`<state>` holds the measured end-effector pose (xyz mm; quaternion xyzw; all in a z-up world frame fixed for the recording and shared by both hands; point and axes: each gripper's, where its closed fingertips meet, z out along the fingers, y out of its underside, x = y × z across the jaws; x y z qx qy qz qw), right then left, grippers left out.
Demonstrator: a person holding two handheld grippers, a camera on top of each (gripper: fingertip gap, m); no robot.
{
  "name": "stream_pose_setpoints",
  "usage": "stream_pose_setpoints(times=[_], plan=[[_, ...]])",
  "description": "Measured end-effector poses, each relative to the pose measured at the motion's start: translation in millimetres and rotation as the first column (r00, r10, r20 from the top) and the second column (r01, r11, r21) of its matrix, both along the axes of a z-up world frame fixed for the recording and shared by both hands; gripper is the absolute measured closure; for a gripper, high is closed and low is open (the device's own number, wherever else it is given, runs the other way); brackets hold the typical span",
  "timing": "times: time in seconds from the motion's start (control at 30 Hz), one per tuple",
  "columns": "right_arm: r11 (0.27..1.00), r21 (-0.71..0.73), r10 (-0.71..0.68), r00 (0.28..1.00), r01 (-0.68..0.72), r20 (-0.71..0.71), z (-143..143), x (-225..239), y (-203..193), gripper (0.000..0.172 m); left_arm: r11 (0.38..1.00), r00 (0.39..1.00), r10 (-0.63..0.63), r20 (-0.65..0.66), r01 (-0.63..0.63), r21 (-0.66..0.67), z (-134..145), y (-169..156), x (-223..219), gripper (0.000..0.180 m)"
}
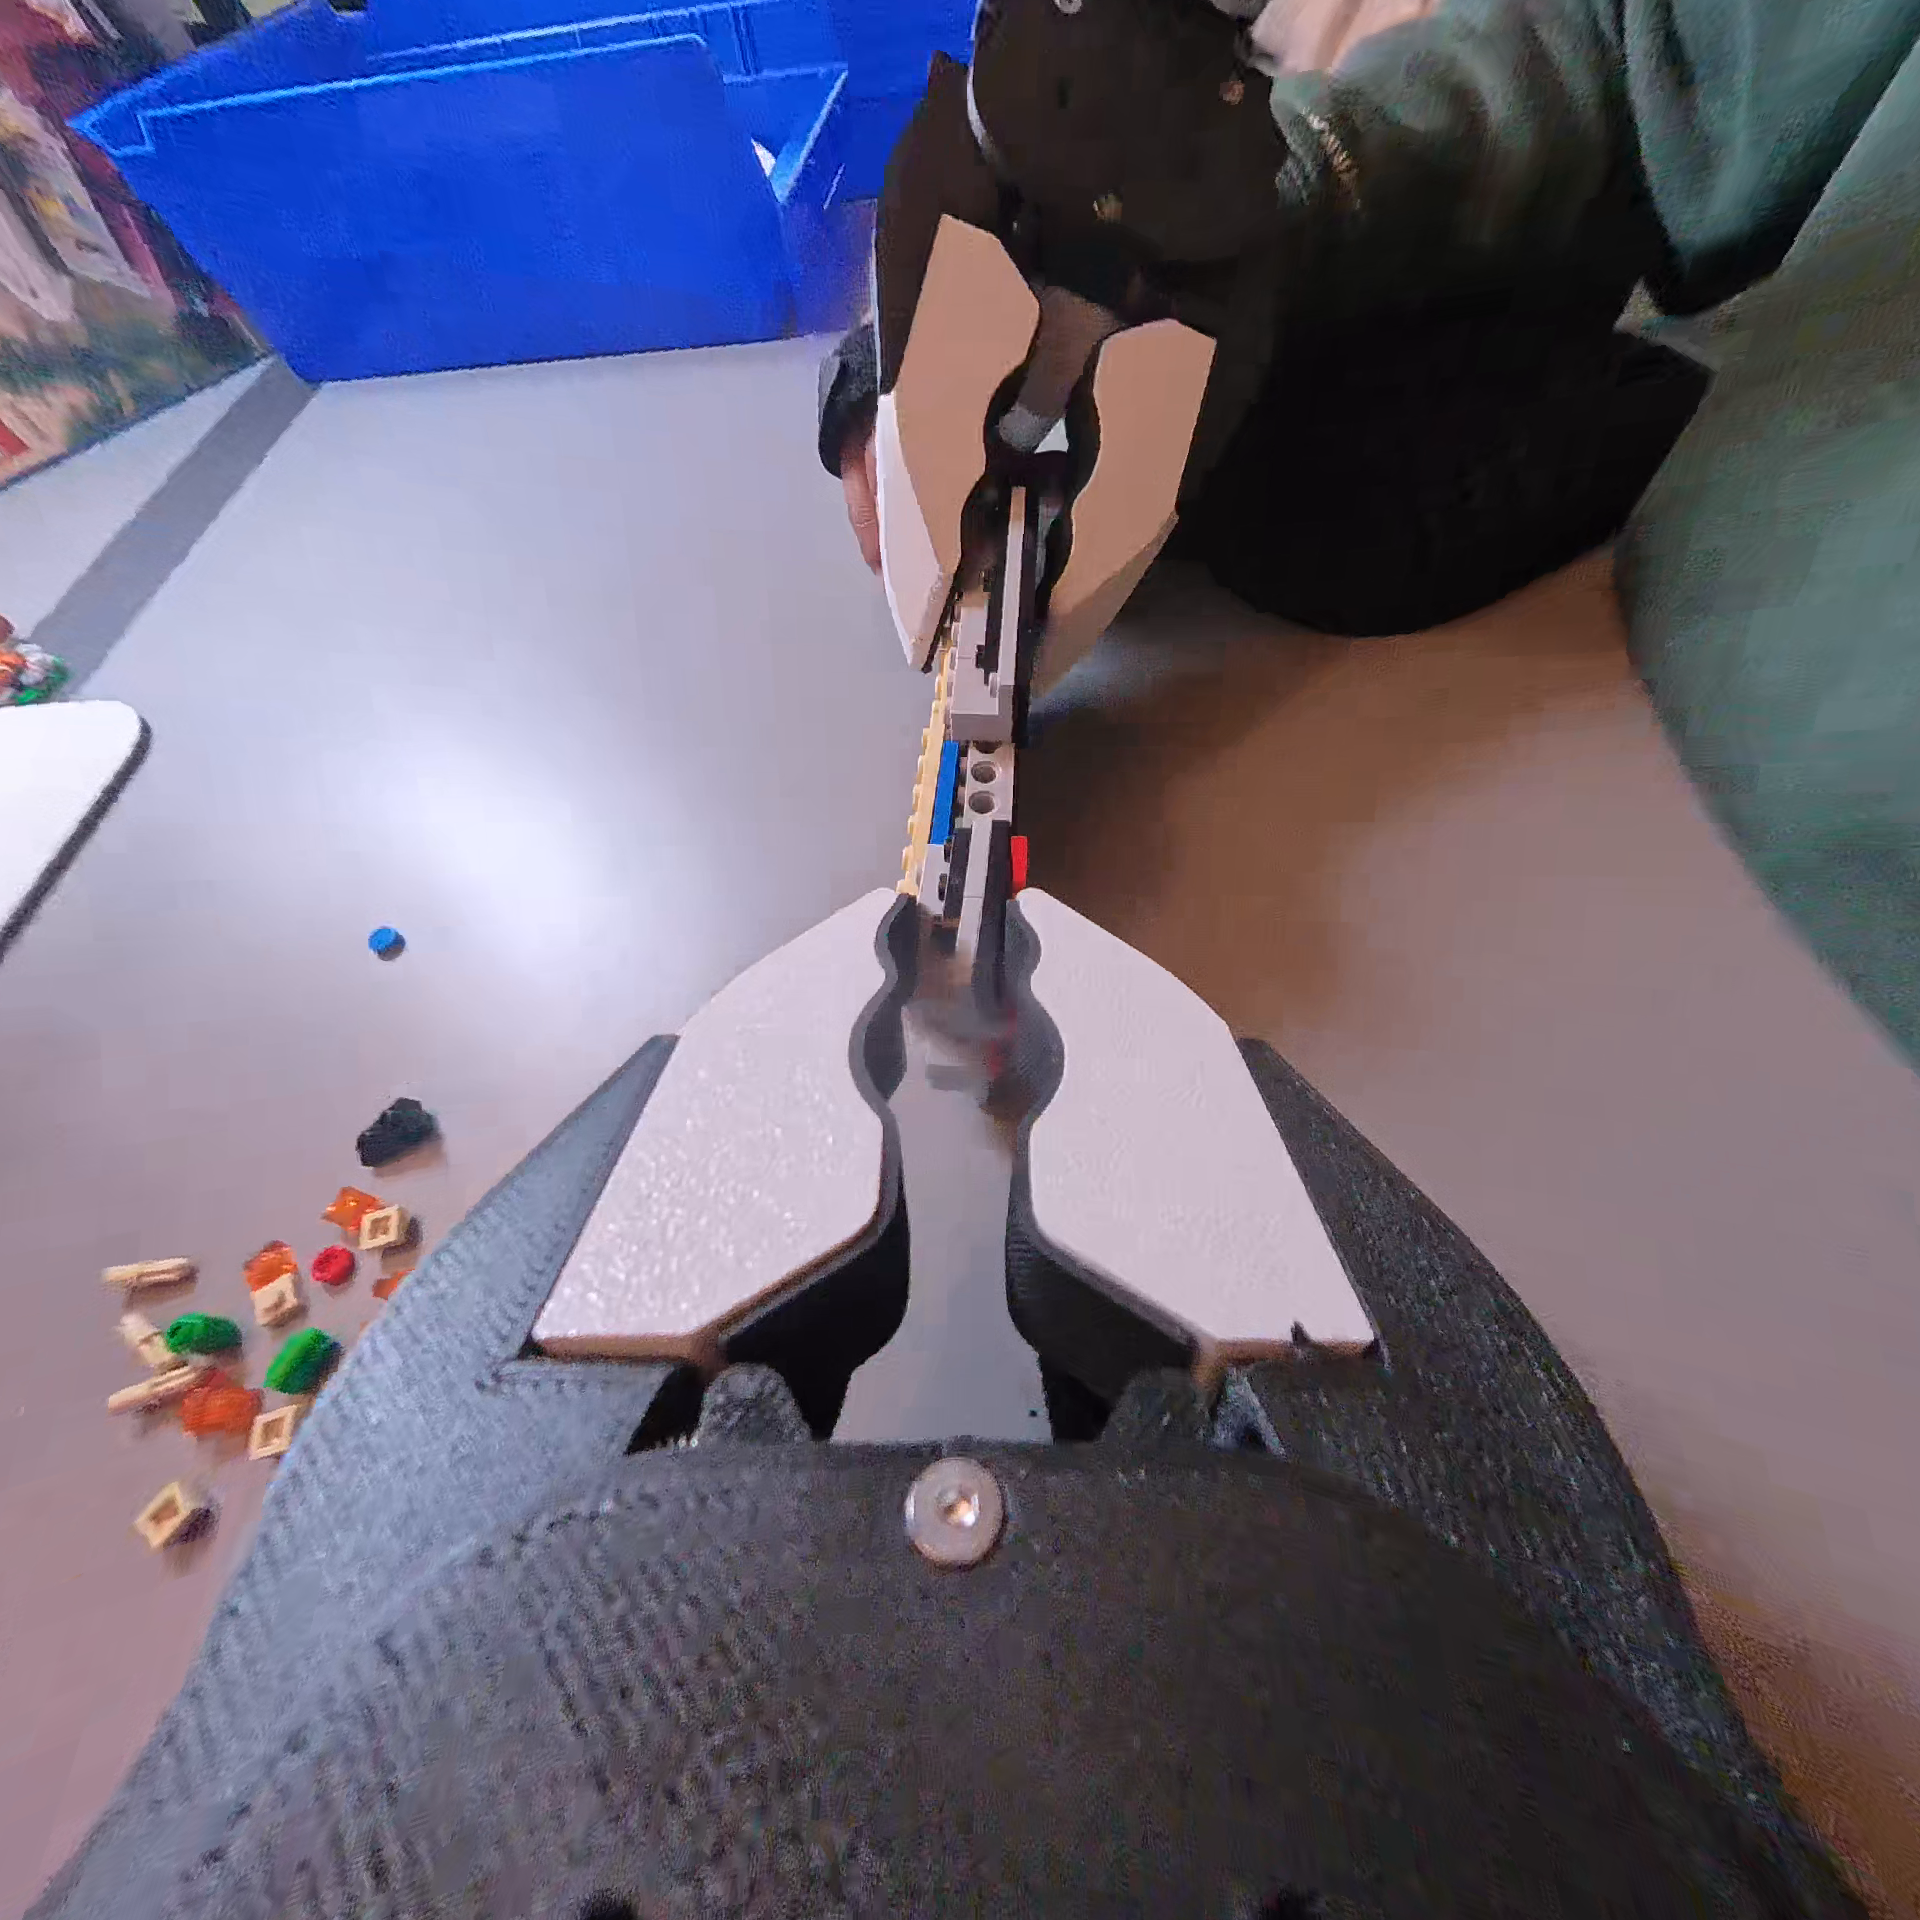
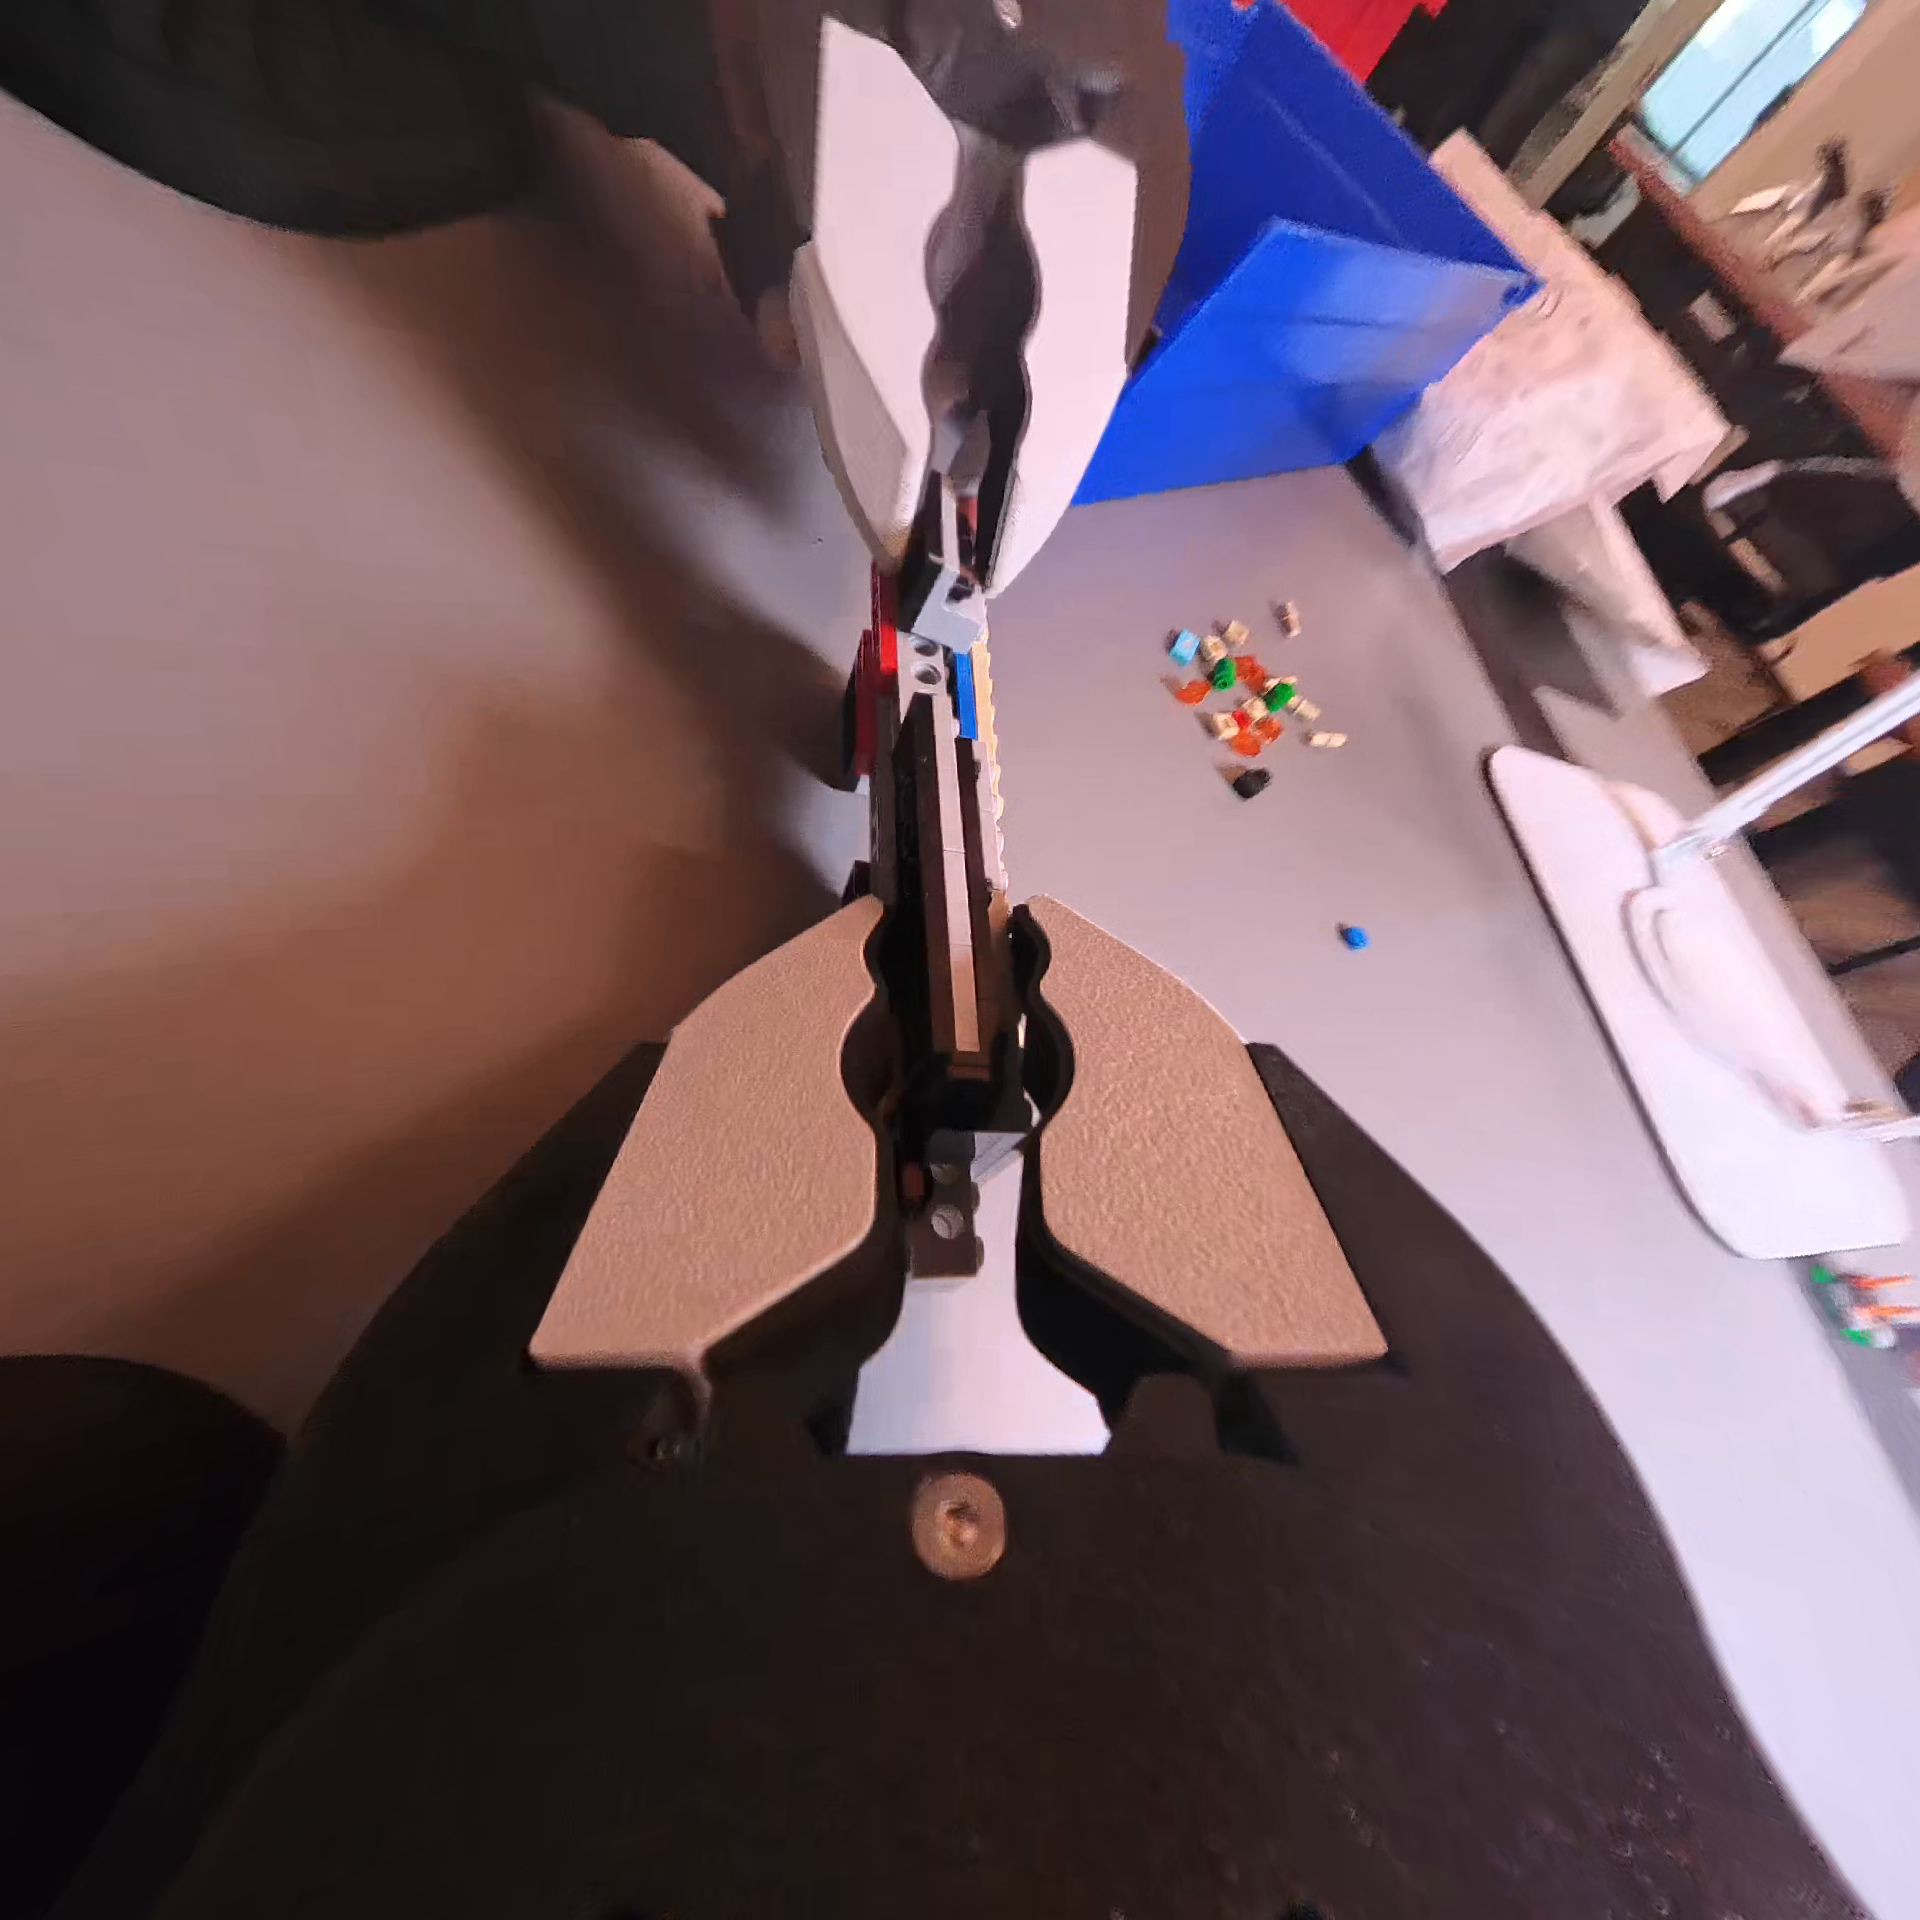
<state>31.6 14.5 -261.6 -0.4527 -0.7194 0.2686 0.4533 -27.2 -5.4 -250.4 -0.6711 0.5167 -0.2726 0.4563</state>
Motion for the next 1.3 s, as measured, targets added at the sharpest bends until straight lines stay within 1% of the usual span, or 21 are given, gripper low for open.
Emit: stream_pose_setpoints(times=[0.03,0.1,0.13,0.2,0.27,0.4,0.5,0.6,0.67,0.73,0.77,0.8,0.87,0.97,1.0,1.03,1.07,1.17,1.23,1.3], plan=[[1.0,-0.001,0.003,1.0,-0.003,0.007,-2,1,1,0.151,0.999,1.0,0.002,-0.03,-0.001,0.044,0,0,1,0.164],[0.999,0.051,0.008,1.0,-0.009,0.005,-3,3,3,0.151,0.996,0.998,0.015,-0.062,-0.01,0.093,2,2,-1,0.164],[0.996,0.092,0.008,1.0,-0.008,0.005,-3,4,4,0.151,0.996,0.998,0.021,-0.067,-0.015,0.09,2,3,-4,0.164],[0.979,0.202,0.011,1.0,-0.011,0.001,-1,7,8,0.151,0.999,0.999,0.029,-0.025,-0.028,0.04,4,3,-8,0.164],[0.959,0.283,0.011,1.0,-0.01,0.0,-1,8,11,0.151,0.999,0.999,0.032,-0.009,-0.032,0.015,5,3,-12,0.164],[0.945,0.327,-0.005,1.0,0.004,0.001,-2,10,17,0.151,0.998,0.999,0.036,-0.036,-0.034,0.052,9,3,-21,0.164],[0.925,0.38,-0.02,1.0,0.012,0.017,-4,13,23,0.151,0.989,0.993,0.08,-0.089,-0.068,0.131,16,7,-34,0.164],[0.918,0.397,-0.039,0.999,0.026,0.025,-4,16,28,0.151,0.956,0.974,0.187,-0.128,-0.15,0.252,38,16,-61,0.164],[0.916,0.401,-0.046,0.999,0.033,0.025,-4,17,31,0.151,0.918,0.95,0.276,-0.146,-0.216,0.333,56,22,-87,0.164],[0.915,0.401,-0.052,0.998,0.037,0.026,-4,17,32,0.151,0.874,0.916,0.363,-0.169,-0.273,0.402,68,27,-114,0.164],[0.915,0.402,-0.056,0.998,0.041,0.026,-4,17,33,0.151,0.862,0.91,0.379,-0.167,-0.282,0.421,72,26,-122,0.164],[0.914,0.403,-0.062,0.998,0.046,0.026,-4,17,34,0.151,0.86,0.918,0.369,-0.148,-0.277,0.428,76,22,-125,0.164],[0.919,0.391,-0.066,0.997,0.051,0.026,-4,16,34,0.151,0.868,0.942,0.327,-0.075,-0.268,0.418,84,14,-122,0.164],[0.931,0.364,-0.066,0.997,0.044,0.049,-5,16,31,0.151,0.9,0.966,0.251,0.059,-0.256,0.352,93,7,-110,0.164],[0.933,0.359,-0.063,0.995,0.031,0.078,-7,16,29,0.148,0.91,0.969,0.229,0.092,-0.247,0.334,95,6,-106,0.164],[0.937,0.348,-0.06,0.992,0.019,0.108,-9,16,26,0.14,0.918,0.971,0.209,0.115,-0.235,0.318,96,4,-101,0.164],[0.948,0.317,-0.045,0.989,-0.001,0.14,-13,16,21,0.134,0.925,0.973,0.193,0.128,-0.224,0.308,95,4,-97,0.164],[0.987,0.158,-0.003,0.979,-0.03,0.203,-20,16,6,0.13,0.942,0.978,0.155,0.137,-0.188,0.279,89,2,-85,0.164],[0.996,0.085,-0.015,0.974,-0.004,0.224,-21,16,7,0.125,0.948,0.983,0.137,0.123,-0.166,0.272,82,2,-77,0.164],[0.999,0.014,-0.051,0.962,0.049,0.269,-23,19,12,0.117,0.956,0.987,0.107,0.122,-0.136,0.261,77,-1,-68,0.164]])
